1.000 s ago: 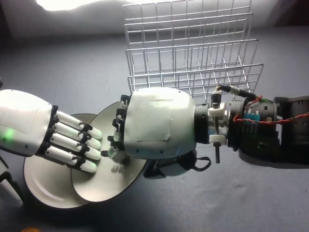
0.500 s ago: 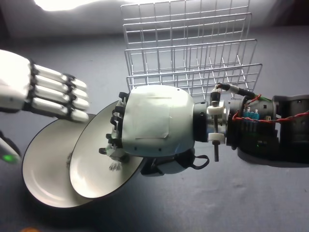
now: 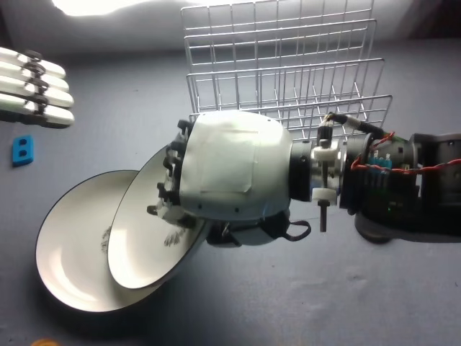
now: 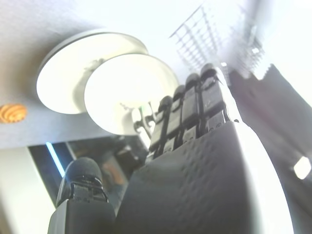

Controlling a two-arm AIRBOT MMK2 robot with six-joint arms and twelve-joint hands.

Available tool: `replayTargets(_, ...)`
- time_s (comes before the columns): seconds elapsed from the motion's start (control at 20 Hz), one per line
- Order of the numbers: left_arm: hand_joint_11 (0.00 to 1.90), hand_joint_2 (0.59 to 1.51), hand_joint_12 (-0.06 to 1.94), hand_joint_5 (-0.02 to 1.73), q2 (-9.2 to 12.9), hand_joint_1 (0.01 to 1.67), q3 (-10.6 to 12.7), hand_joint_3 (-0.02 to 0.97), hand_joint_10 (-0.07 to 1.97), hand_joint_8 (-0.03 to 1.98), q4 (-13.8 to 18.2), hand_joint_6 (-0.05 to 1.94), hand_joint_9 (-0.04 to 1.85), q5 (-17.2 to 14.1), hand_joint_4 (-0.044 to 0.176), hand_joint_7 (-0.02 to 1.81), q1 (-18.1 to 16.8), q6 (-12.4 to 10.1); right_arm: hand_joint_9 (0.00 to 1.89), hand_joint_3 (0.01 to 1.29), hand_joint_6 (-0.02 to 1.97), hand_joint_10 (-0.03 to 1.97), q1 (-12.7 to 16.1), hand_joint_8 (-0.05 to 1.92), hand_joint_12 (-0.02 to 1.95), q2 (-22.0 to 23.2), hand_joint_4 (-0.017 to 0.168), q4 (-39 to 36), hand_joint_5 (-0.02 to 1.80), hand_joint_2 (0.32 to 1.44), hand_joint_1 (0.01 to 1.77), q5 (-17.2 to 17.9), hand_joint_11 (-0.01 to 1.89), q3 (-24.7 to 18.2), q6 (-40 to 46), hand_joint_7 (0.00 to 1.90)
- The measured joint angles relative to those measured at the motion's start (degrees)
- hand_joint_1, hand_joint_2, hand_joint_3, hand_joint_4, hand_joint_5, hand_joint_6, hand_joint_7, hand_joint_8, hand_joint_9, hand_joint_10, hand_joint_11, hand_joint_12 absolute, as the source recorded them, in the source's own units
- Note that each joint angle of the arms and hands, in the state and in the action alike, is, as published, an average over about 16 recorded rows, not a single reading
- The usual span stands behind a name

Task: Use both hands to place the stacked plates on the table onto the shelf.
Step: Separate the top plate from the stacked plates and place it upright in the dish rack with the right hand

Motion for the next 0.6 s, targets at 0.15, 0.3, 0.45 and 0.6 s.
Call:
replayTargets(0.15, 0.01, 1.139, 0.00, 0.02, 1.86, 0.01, -0.02, 0.012, 0.00, -0.02, 1.17, 0.01, 0.02, -0.44, 0.002, 0.02, -2.23, -1.65, 1.38, 0.01, 0.76, -0.01, 0.67, 0.62, 1.04, 0.75, 0.030, 0.02, 1.04, 0.95, 1.15, 0.88, 1.00, -1.12, 0.03, 1.14)
replayTargets(0.3, 0.01, 1.139, 0.00, 0.02, 3.23, 0.01, 0.00, 0.012, 0.00, -0.02, 2.43, 0.01, 0.02, -0.83, 0.002, 0.02, -4.04, -2.80, 1.39, 0.01, 0.81, 0.00, 1.38, 0.68, 1.05, 1.62, 0.031, 0.06, 1.05, 0.96, 1.17, 1.66, 1.00, -2.36, 0.06, 1.13)
replayTargets(0.45, 0.01, 1.137, 0.00, 0.02, 4.11, 0.01, 0.04, 0.012, 0.00, -0.02, 3.61, 0.01, 0.02, -1.13, 0.003, 0.02, -5.48, -3.60, 1.39, 0.01, 0.83, 0.00, 2.07, 0.72, 1.05, 2.55, 0.030, 0.14, 1.05, 0.96, 1.18, 2.19, 1.00, -3.62, 0.09, 1.14)
replayTargets(0.6, 0.01, 1.134, 0.00, 0.02, 4.67, 0.01, 0.09, 0.012, 0.00, -0.02, 4.46, 0.01, 0.02, -1.32, 0.003, 0.02, -6.68, -4.13, 1.40, 0.01, 0.85, 0.00, 2.80, 0.72, 1.06, 3.53, 0.026, 0.36, 1.05, 0.96, 1.19, 2.60, 1.01, -4.72, 0.23, 1.15)
